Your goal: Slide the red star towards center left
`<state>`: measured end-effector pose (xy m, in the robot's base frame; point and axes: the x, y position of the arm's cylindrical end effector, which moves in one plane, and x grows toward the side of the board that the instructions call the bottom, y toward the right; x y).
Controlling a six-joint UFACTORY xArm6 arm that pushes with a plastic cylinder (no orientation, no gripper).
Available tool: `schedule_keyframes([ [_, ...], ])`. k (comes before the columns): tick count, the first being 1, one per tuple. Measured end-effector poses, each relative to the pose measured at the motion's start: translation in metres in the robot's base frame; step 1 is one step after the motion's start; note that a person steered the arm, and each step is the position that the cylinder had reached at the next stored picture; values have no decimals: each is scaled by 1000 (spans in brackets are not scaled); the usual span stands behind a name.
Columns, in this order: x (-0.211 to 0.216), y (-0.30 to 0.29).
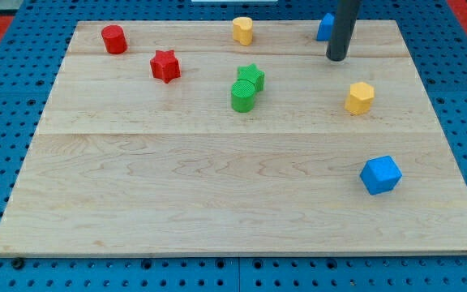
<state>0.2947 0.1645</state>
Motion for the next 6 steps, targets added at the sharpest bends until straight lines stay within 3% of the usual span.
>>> schedule_keyframes([
  [6,10,2],
])
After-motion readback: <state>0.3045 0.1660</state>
